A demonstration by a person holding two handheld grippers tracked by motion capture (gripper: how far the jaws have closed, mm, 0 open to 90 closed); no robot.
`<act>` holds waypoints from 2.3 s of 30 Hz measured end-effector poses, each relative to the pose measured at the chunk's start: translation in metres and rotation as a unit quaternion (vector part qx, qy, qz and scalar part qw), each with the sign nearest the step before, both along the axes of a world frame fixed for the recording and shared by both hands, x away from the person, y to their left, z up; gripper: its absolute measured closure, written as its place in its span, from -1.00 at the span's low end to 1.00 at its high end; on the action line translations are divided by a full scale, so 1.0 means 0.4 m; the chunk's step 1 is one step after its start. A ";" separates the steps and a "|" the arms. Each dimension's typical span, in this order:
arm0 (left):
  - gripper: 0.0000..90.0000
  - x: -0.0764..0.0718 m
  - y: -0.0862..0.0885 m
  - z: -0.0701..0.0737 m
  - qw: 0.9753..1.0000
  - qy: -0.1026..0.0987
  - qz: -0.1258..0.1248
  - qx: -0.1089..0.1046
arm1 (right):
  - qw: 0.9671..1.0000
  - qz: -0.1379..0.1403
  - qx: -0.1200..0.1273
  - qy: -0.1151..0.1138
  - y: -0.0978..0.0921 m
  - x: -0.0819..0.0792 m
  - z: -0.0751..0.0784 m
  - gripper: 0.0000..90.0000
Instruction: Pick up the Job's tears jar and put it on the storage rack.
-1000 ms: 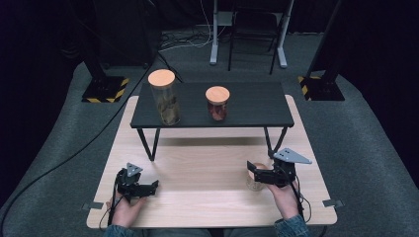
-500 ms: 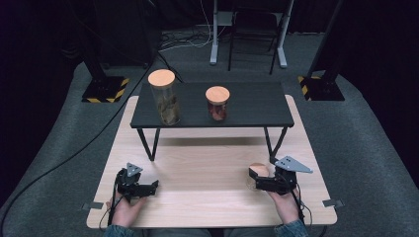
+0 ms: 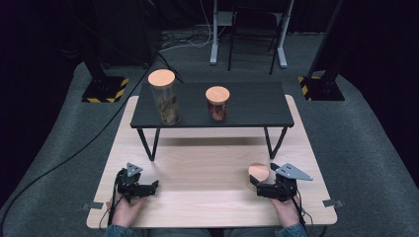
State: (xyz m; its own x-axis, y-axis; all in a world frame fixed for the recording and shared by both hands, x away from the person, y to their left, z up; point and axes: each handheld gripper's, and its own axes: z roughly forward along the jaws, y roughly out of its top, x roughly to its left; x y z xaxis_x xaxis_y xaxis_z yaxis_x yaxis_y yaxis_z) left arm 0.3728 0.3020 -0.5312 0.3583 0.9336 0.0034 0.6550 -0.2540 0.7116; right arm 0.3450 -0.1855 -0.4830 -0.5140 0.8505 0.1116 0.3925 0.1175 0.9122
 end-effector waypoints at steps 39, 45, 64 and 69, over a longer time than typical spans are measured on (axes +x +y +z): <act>-1.00 0.000 0.000 0.000 1.000 0.000 0.000 0.000 | 0.997 -0.008 -0.032 0.064 -0.019 -0.021 -0.101 -0.89; -1.00 0.000 0.000 0.000 1.000 0.000 0.000 0.000 | 0.998 -0.005 -0.030 0.062 -0.012 -0.016 -0.100 -0.88; -1.00 0.000 0.000 0.000 1.000 0.000 0.000 0.000 | 0.998 0.008 -0.034 0.055 0.017 0.024 -0.083 -0.86; -1.00 0.000 0.000 0.000 1.000 0.000 0.000 0.000 | 0.998 0.009 -0.037 0.057 0.027 0.036 -0.086 -0.85</act>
State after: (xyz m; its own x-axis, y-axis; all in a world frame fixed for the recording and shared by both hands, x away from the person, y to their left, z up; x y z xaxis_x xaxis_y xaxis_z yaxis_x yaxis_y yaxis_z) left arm 0.3728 0.3020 -0.5312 0.3582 0.9336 0.0034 0.6550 -0.2539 0.7117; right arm 0.3593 -0.1746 -0.5172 -0.5174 0.8491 0.1068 0.4898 0.1915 0.8505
